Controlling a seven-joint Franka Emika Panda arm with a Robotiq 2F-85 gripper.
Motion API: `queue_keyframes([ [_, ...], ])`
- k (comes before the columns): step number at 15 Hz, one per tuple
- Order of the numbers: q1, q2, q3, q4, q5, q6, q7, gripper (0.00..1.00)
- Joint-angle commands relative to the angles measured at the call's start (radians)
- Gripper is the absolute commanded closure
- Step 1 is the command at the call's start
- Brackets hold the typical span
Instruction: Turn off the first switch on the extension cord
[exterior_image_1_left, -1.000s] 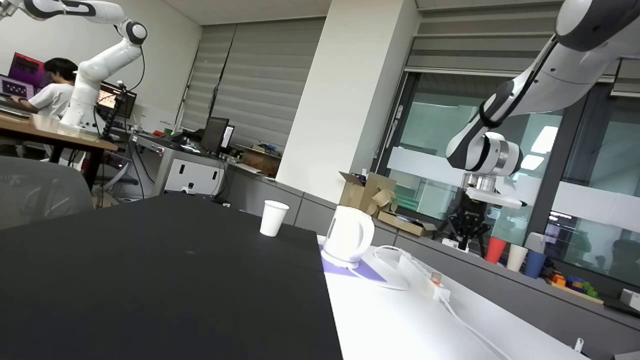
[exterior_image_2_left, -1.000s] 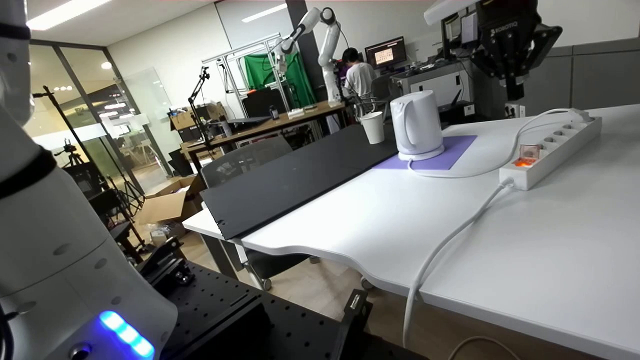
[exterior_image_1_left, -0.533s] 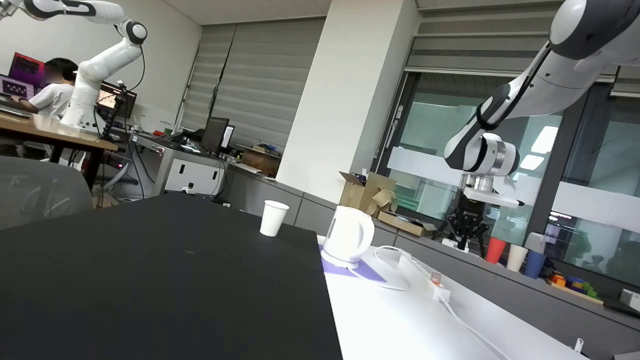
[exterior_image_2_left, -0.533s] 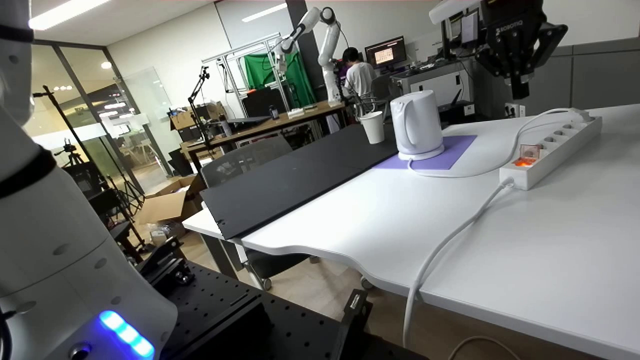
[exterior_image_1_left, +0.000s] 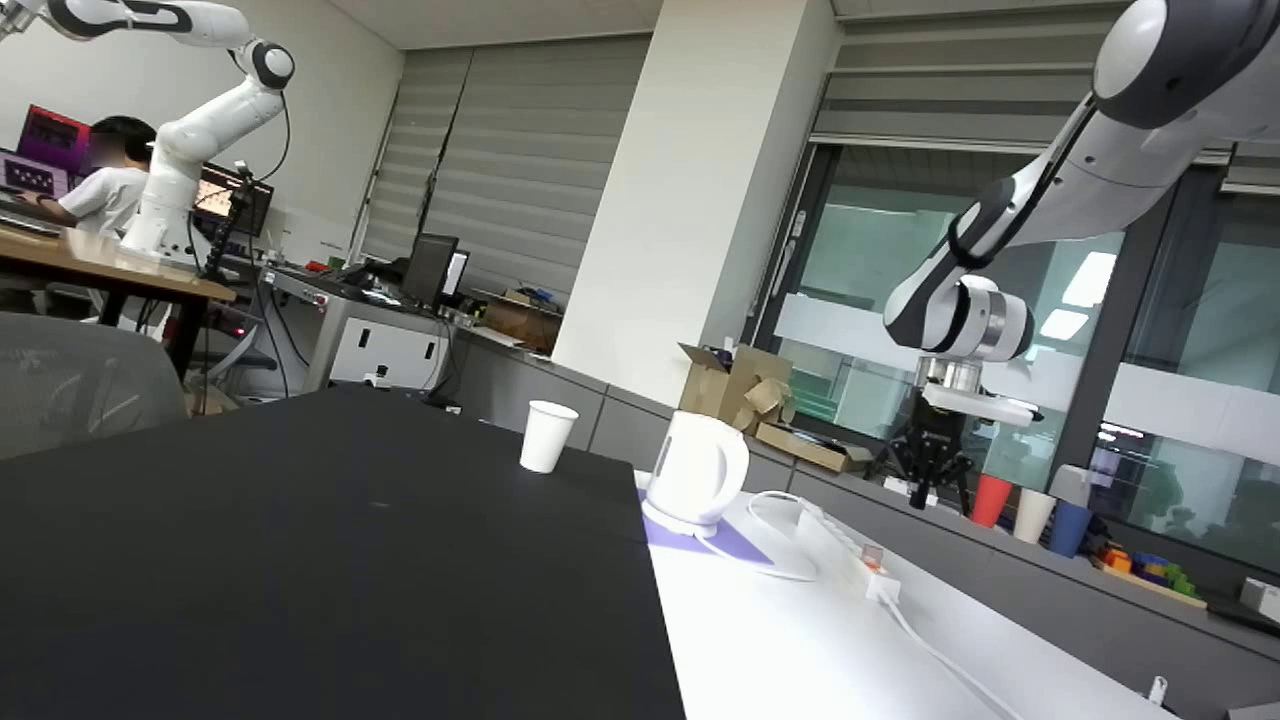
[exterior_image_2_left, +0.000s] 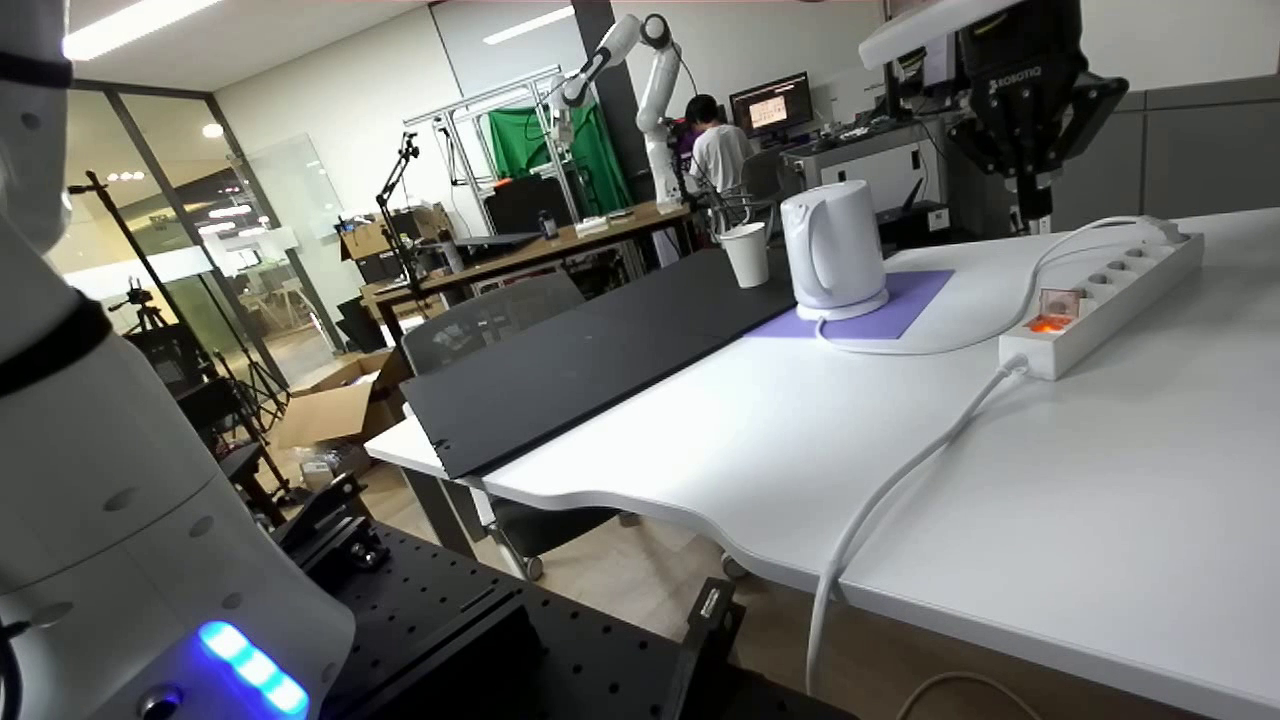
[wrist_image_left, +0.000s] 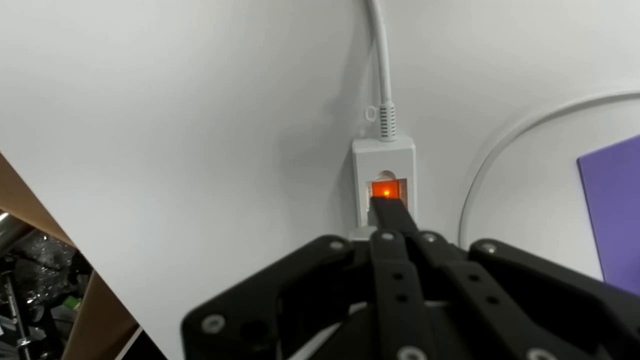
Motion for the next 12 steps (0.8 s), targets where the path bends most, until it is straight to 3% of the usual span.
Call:
queue_keyframes([
  [1, -0.026, 0.083, 0.028, 0.072, 0.004, 0.017, 0.041, 1.0],
  [12, -0.044, 0.212, 0.067, 0.156, 0.009, 0.087, 0.04, 1.0],
])
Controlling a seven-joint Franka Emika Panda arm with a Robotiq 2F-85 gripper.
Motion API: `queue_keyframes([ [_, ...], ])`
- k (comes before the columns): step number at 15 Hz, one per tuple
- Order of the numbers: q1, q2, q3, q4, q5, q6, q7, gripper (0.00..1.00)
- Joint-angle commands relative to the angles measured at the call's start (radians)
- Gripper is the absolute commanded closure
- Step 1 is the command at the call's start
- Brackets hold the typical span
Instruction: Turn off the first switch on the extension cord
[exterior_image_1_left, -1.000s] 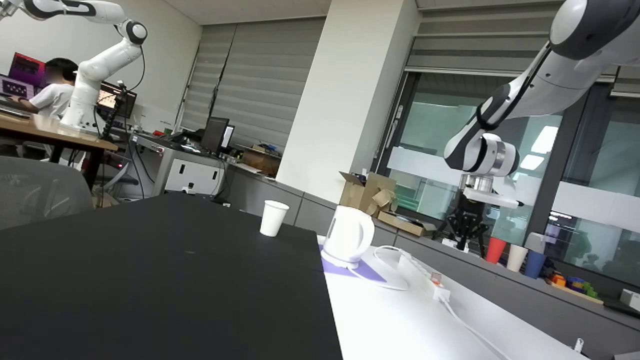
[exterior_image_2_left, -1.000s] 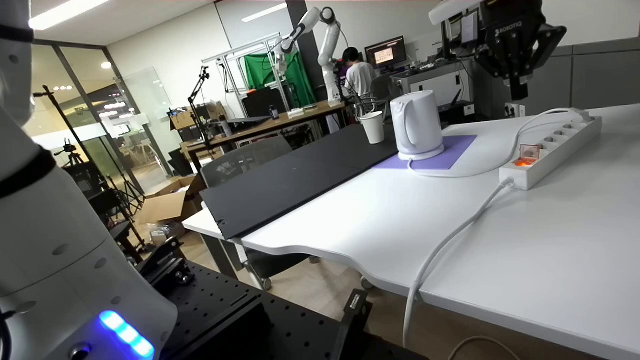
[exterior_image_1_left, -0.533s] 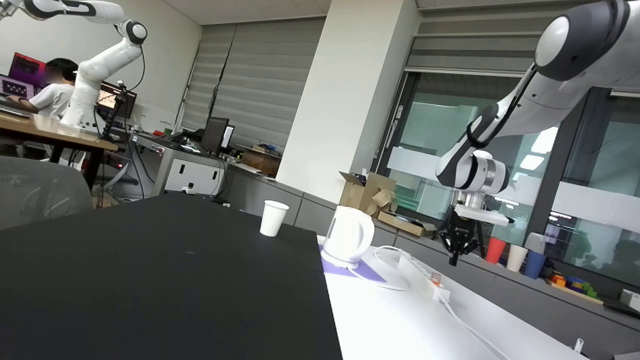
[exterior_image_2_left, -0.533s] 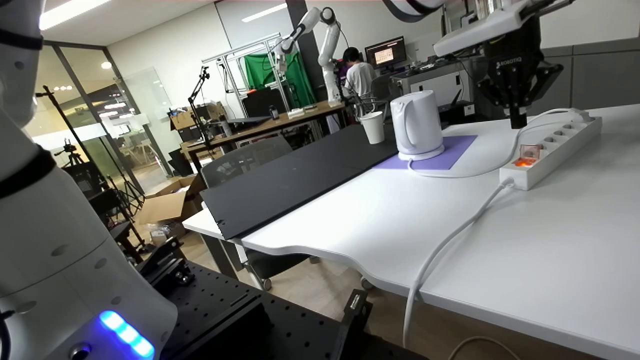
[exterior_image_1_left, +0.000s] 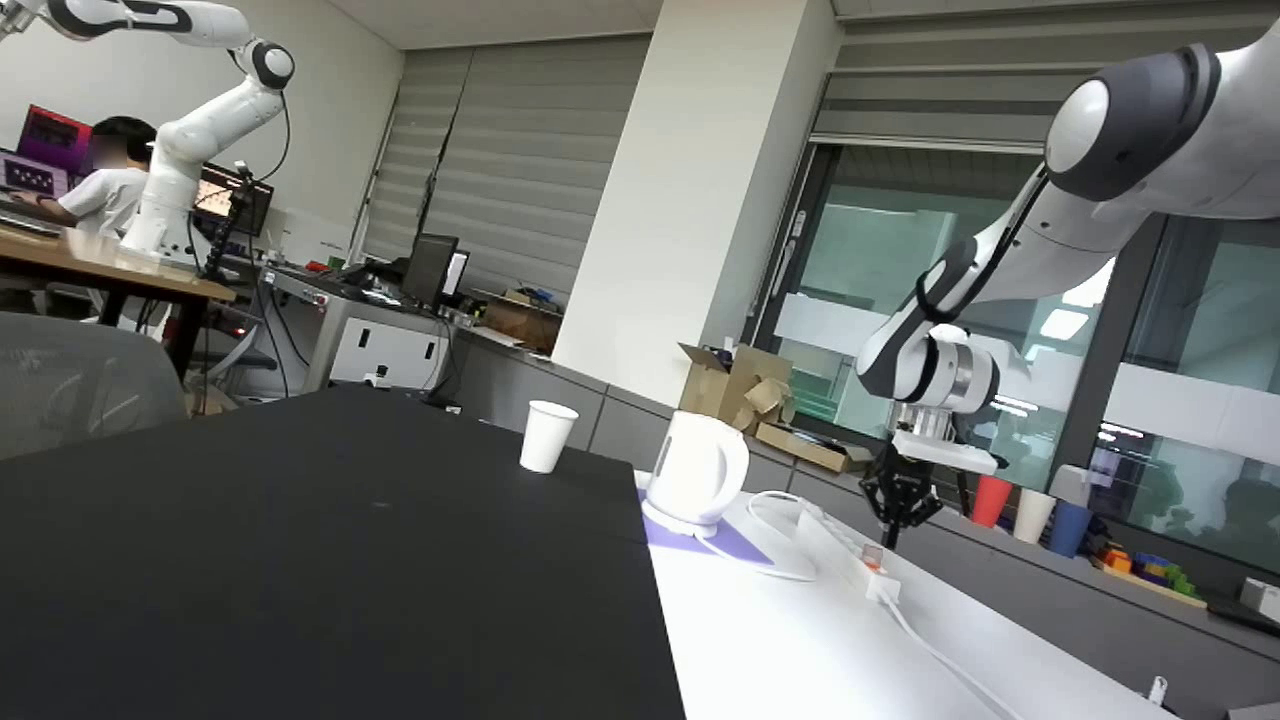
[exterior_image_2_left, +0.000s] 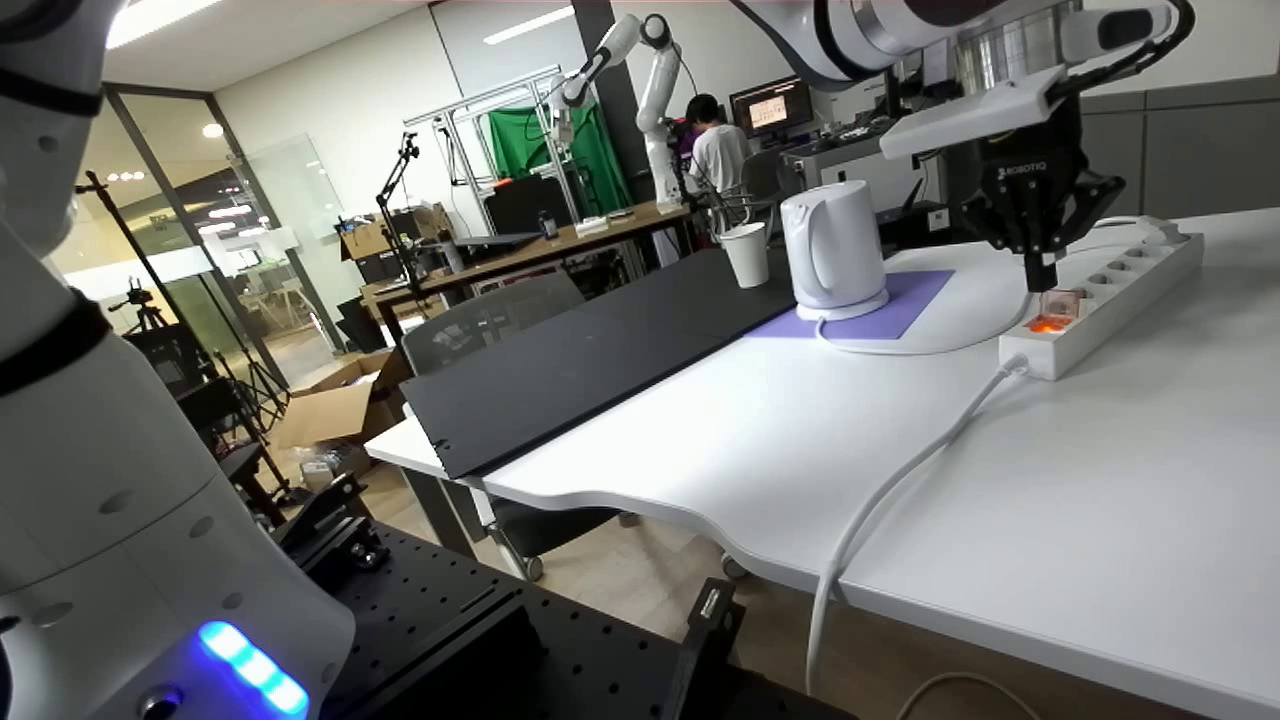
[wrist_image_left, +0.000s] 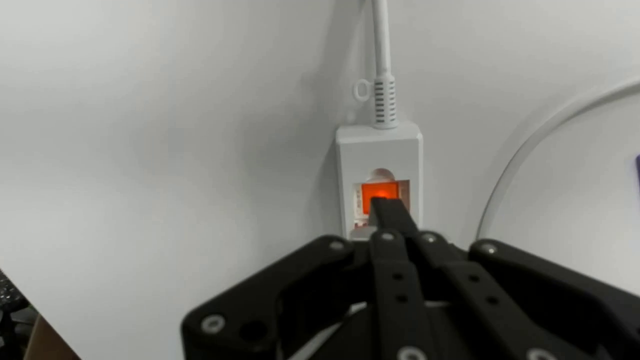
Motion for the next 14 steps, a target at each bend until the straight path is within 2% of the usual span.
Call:
queue_keyframes([
  [1, -0.011, 0.041, 0.015, 0.059, 0.0, -0.01, 0.032, 1.0],
  [14, -0.014, 0.095, 0.013, 0.113, -0.007, -0.013, 0.03, 1.0],
])
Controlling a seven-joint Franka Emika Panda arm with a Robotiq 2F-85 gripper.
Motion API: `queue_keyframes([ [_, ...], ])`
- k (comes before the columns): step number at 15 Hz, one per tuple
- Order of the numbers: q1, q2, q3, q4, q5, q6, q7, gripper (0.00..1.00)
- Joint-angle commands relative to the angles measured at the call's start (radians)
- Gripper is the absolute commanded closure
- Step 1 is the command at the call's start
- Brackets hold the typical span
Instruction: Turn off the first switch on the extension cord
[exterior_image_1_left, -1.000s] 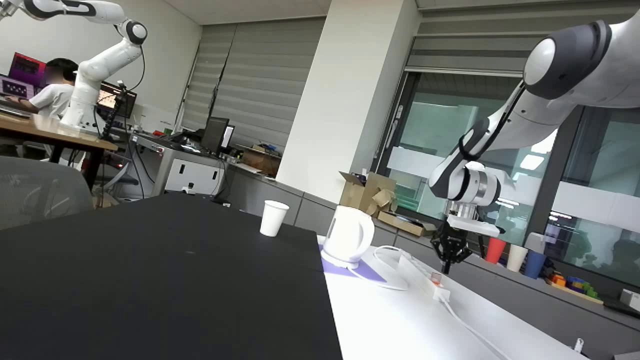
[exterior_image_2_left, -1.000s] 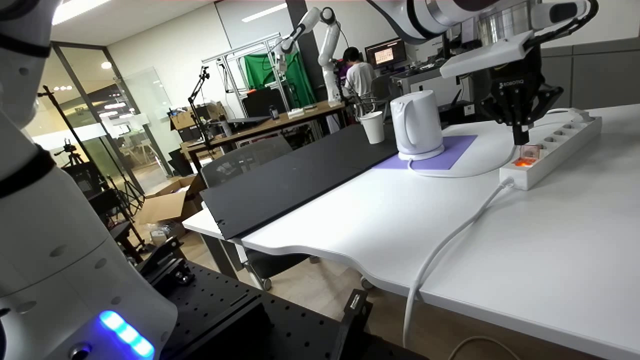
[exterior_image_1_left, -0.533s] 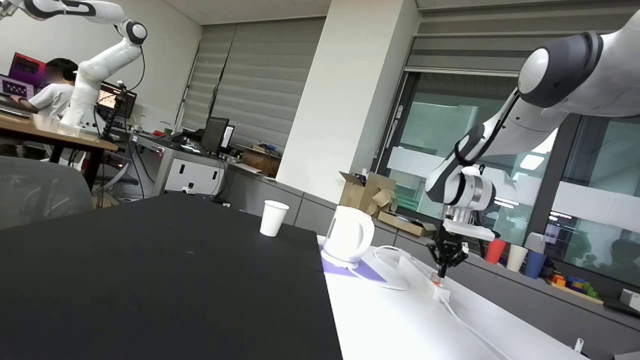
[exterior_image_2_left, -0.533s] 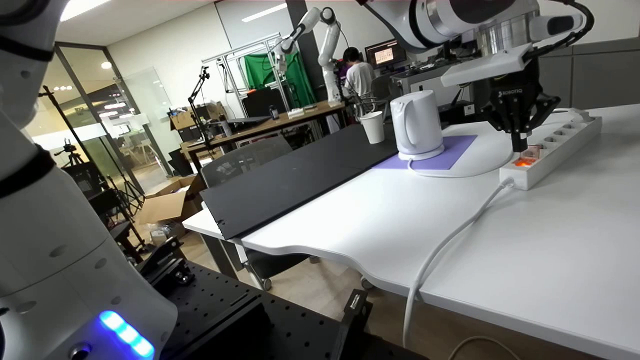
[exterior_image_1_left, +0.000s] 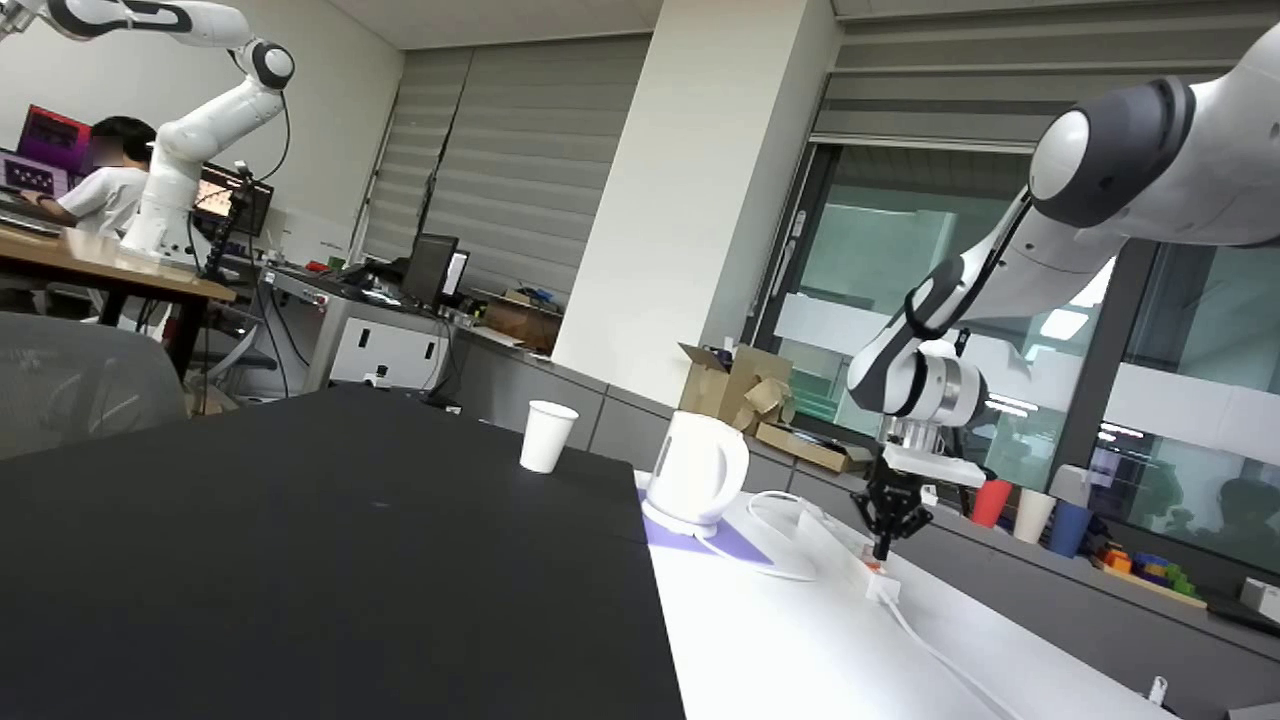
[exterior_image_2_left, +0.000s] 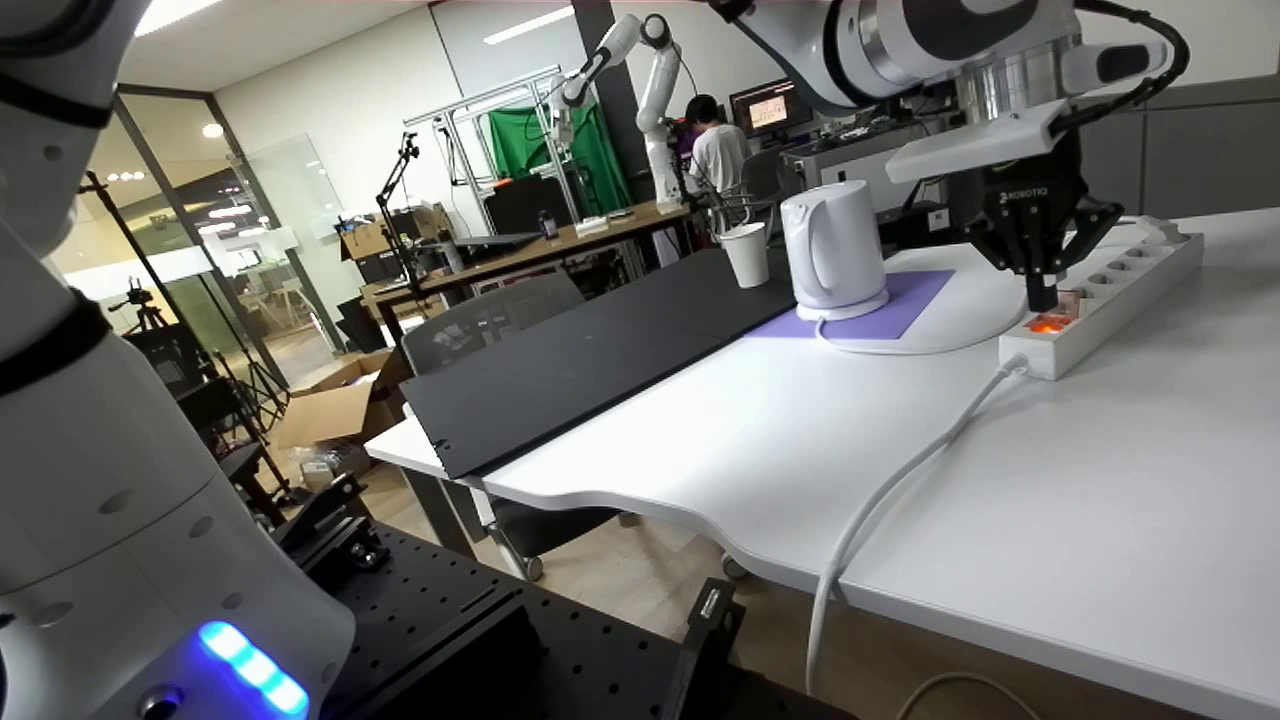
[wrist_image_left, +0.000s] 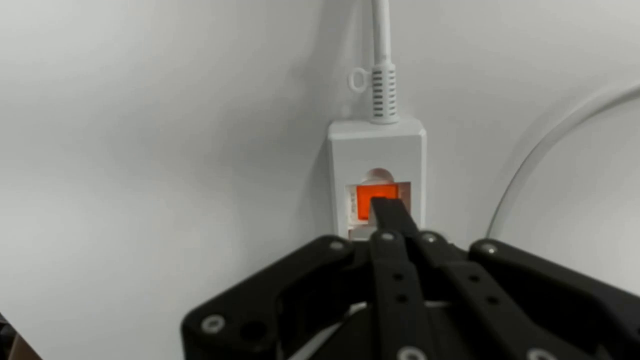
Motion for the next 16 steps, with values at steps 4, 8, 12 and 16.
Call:
queue_keyframes([
  [4, -0.014, 0.042, 0.005, 0.071, -0.011, -0.022, 0.031, 1.0],
  [8, -0.016, 0.049, 0.002, 0.079, -0.013, -0.036, 0.033, 1.0],
  [12, -0.015, 0.058, -0.005, 0.095, -0.018, -0.058, 0.043, 1.0],
  [16, -0.012, 0.058, -0.01, 0.101, -0.022, -0.094, 0.056, 1.0],
])
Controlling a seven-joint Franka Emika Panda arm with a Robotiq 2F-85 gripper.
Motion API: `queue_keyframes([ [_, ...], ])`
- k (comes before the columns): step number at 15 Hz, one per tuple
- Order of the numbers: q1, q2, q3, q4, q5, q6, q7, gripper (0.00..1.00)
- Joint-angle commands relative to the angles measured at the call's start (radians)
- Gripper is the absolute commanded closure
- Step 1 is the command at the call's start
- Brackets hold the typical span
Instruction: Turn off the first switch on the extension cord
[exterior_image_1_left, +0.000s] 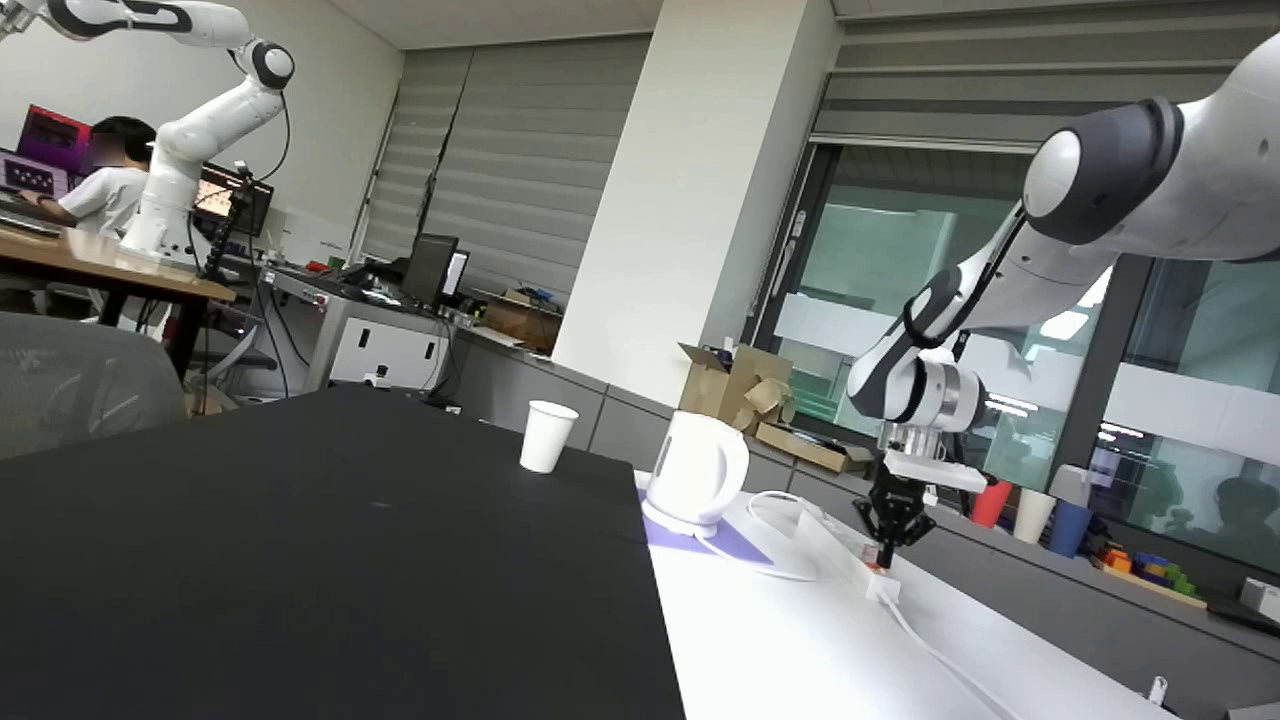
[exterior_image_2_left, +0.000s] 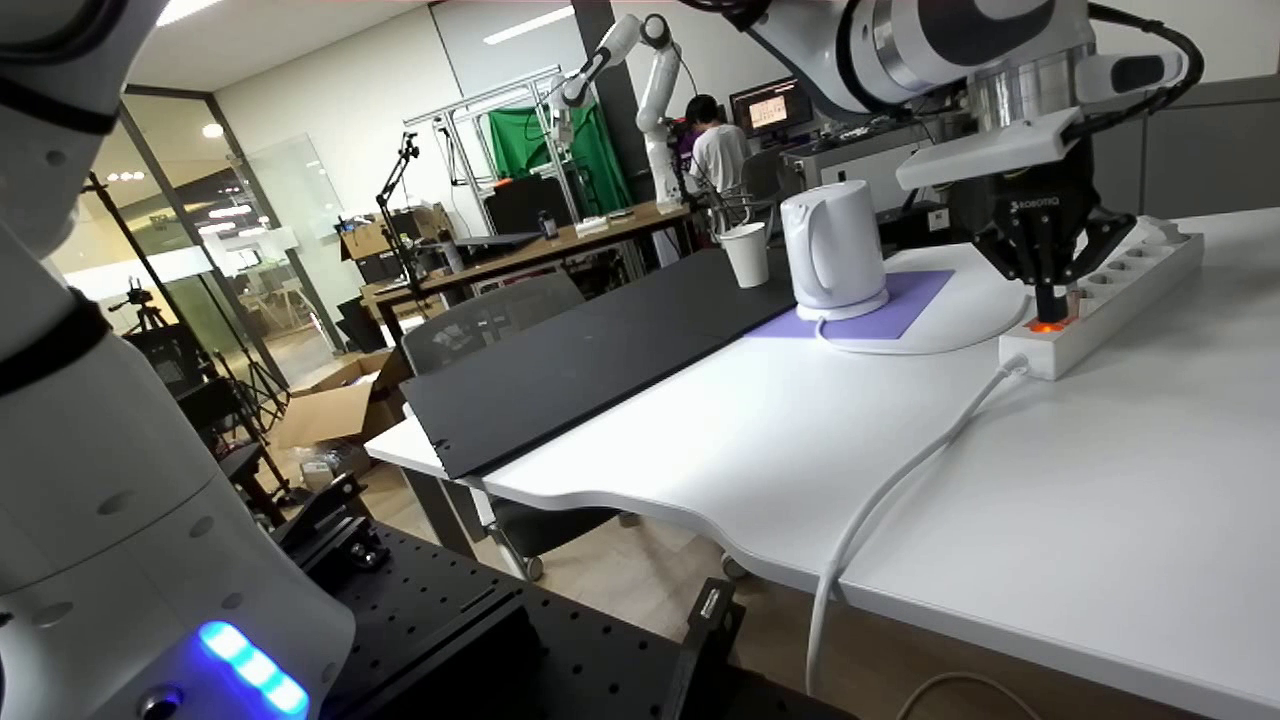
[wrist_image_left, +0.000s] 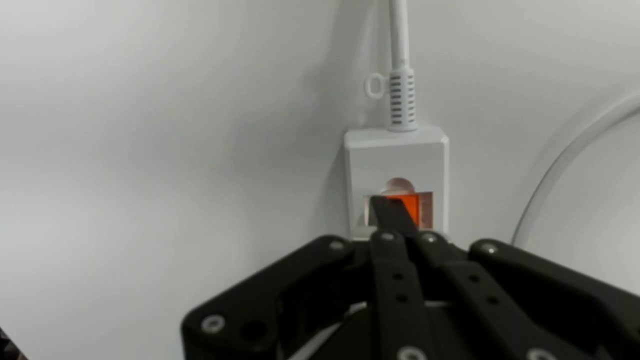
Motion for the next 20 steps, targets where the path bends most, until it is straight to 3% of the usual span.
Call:
queue_keyframes([
  [1, -0.003, 0.019, -0.003, 0.051, -0.017, -0.054, 0.046, 1.0],
  [11, -0.013, 0.029, 0.009, 0.053, -0.008, -0.042, 0.029, 1.0],
  [20, -0.036, 0.036, 0.048, 0.034, 0.017, 0.043, -0.002, 1.0],
])
